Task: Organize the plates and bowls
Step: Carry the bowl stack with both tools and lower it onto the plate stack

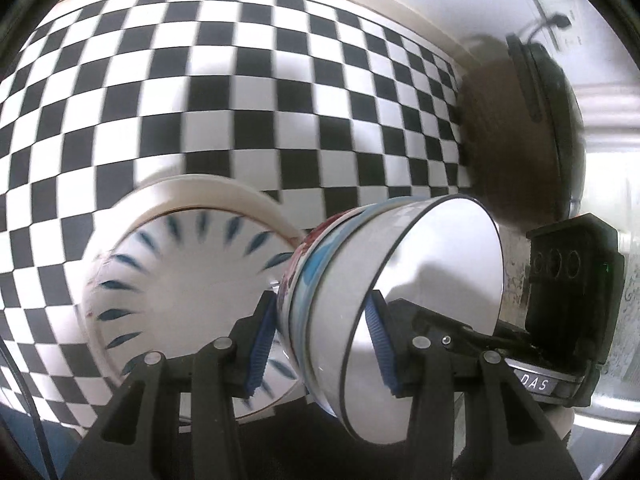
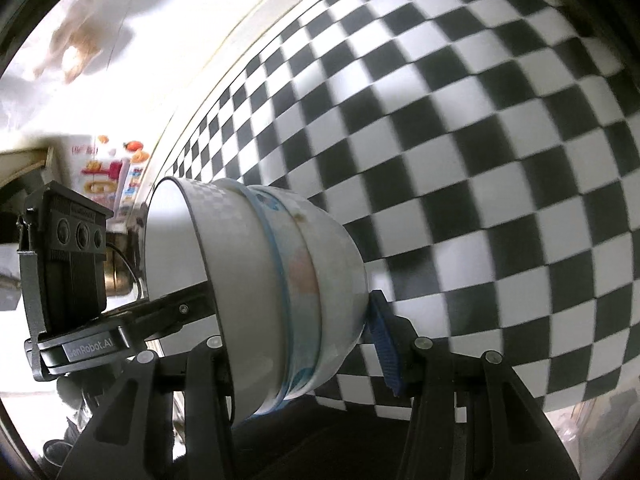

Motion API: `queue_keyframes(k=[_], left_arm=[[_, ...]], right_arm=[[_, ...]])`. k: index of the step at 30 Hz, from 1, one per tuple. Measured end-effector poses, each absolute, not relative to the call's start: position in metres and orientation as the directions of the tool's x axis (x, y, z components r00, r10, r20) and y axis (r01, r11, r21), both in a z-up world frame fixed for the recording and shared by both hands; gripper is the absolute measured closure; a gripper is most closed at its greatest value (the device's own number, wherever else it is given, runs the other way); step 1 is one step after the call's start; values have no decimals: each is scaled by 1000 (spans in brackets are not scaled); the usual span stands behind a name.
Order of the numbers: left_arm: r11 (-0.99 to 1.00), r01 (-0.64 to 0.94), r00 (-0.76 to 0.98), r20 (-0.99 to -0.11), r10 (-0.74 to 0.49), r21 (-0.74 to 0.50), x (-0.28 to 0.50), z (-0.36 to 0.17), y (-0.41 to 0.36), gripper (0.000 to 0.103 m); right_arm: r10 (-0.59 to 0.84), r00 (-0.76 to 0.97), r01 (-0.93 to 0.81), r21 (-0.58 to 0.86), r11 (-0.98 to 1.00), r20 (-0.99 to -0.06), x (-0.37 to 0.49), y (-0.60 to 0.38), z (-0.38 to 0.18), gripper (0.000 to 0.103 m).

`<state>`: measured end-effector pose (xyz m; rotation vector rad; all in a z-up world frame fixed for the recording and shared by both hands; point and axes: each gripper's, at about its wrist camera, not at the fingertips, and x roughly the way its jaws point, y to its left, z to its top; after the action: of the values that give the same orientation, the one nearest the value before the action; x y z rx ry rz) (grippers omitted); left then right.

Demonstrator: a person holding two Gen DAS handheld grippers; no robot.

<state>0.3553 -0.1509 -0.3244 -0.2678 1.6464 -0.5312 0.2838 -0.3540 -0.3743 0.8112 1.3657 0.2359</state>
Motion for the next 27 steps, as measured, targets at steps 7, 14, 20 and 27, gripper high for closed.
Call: queue_keyframes(k=[7, 14, 20, 27], left_arm=[[883, 59, -117, -881, -458, -467, 352, -328, -110, 62], [897, 8, -94, -893, -440, -443, 351, -341, -83, 62], [898, 1, -97, -894, -437, -440, 353, -349, -76, 62], [899, 5, -92, -896, -435, -437, 357, -355, -73, 62]], right_arm=[[612, 168, 228, 634, 739, -773, 314, -291, -385, 52], [616, 107, 171, 625, 762, -780, 319, -261, -404, 53], [609, 75, 155, 613, 775, -789, 316, -261, -417, 53], [593, 67, 154, 596, 788, -802, 315, -262, -422, 53]])
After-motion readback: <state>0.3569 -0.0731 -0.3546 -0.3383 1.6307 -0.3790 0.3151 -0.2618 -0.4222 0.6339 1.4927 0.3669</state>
